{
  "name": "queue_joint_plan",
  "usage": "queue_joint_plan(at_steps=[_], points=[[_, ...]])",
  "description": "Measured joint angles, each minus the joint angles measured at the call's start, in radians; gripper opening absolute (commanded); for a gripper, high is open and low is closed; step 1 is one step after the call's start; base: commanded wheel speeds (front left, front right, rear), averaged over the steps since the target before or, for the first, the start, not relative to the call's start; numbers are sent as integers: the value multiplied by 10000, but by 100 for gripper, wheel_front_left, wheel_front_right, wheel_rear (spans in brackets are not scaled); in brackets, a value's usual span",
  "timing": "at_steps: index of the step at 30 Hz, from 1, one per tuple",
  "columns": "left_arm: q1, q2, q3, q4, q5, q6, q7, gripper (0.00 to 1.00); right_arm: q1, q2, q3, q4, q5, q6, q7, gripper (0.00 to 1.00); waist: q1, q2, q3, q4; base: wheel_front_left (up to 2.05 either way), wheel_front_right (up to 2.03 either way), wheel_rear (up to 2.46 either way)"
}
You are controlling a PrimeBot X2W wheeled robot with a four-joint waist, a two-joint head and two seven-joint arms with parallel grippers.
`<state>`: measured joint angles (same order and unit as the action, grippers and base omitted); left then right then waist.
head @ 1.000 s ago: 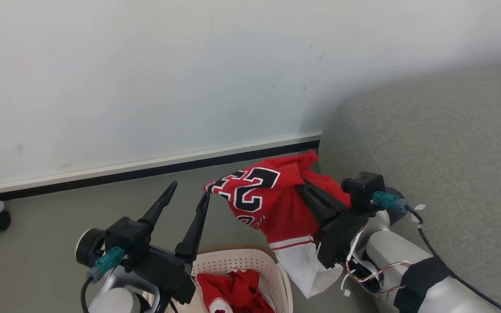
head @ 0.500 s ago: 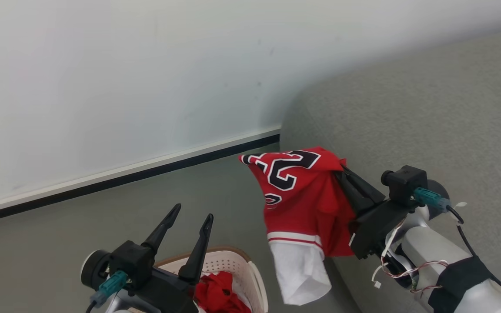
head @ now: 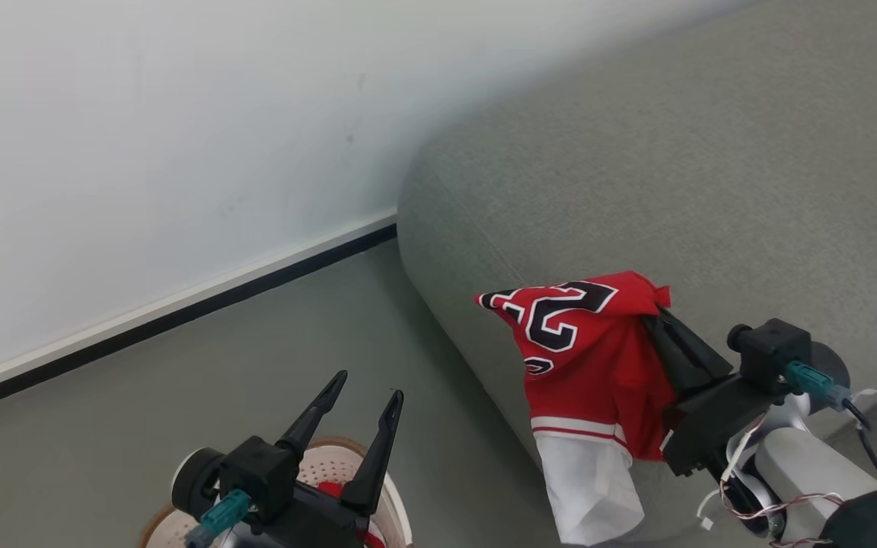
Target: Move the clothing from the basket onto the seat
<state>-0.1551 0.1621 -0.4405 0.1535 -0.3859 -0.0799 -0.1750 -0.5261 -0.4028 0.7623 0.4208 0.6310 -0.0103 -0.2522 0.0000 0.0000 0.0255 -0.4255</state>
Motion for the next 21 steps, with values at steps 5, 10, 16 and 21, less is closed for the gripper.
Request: queue_joint_plan(at_steps=[5,10,16,21], points=[[-10,-33,-178,6,31,-4,4,100,244,-192,-267,-347,-35,-173,0,0,0,0,183,-289,0,0,0],[-28,-35,-276,4,104,-6,21,100,283,-274,-500,-650,-115,-209,0,0,0,0,475,-440,0,0,0],[-66,27,-405,-125,196,-94,125,100,17,-458,-765,-732,-182,-157,0,0,0,1,832,-437,0,0,0],[-297,176,-466,-378,297,-96,253,100,-1047,-606,-1058,-535,-336,73,-2,0,0,0,1199,-341,0,0,0]])
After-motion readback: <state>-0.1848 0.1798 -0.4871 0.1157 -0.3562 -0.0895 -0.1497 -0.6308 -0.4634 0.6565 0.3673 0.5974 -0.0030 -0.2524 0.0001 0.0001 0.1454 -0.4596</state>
